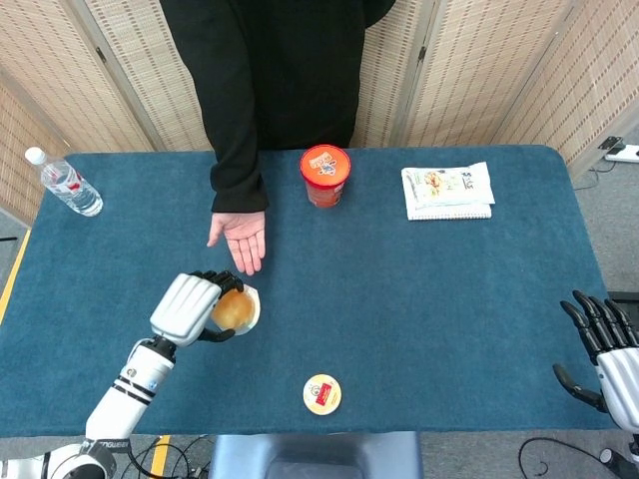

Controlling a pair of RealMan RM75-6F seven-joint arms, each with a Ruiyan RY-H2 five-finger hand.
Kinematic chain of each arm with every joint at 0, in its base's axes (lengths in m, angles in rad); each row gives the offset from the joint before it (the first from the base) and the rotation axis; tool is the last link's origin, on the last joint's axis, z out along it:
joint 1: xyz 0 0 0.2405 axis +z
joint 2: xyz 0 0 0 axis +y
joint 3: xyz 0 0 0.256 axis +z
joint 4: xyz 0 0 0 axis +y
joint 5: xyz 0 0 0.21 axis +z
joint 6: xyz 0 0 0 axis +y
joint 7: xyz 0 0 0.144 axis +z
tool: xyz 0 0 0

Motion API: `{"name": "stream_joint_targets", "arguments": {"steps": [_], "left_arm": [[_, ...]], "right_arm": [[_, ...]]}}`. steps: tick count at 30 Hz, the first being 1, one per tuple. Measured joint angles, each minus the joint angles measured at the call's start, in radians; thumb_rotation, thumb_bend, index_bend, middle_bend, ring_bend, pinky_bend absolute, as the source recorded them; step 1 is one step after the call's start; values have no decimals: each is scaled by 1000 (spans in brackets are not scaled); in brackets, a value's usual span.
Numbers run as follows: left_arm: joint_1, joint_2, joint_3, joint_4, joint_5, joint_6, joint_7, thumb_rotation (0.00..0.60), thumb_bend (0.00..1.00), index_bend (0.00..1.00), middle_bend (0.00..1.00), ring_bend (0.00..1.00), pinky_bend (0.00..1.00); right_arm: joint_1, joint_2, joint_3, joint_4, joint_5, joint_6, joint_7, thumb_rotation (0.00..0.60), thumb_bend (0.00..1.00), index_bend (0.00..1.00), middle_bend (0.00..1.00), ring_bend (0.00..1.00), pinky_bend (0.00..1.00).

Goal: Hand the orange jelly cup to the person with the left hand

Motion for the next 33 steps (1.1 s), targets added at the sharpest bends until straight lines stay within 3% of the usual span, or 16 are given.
{"name": "stream_joint_targets", "arguments": {"steps": [4,8,16,18,21,25,33], "left_arm": [[-115,27,-60,73,-111,-114,-22,600,166,414,548,442,549],[-205,31,-95,202,-155,-214,-68,600,166,412,548,441,549],[-350,-8,-91,475,-143,-340,-121,600,166,406,547,434,549],[-370,-24,-85,526,-120,-351,-142,600,165,352,517,402,542],[-391,-41,-64,591,-80,-366,-167,600,141,146,399,259,419],[-412,-40,-37,594,-118,-373,-148,600,120,49,299,153,363],[-447,0,13,446,-289,-283,-32,600,113,15,185,95,319]], "right_arm": [[4,-4,14,-9,30,-9,-7,600,227,0,0,0,0],[9,-5,30,-16,73,-25,-15,600,227,0,0,0,0],[30,-9,64,-31,148,-75,-43,600,228,0,0,0,0],[34,-9,71,-34,159,-80,-47,600,228,0,0,0,0],[38,-10,75,-35,166,-88,-52,600,229,0,0,0,0],[46,-8,73,-36,165,-104,-56,600,230,0,0,0,0],[34,-6,60,-33,126,-76,-41,600,232,0,0,0,0]]}}
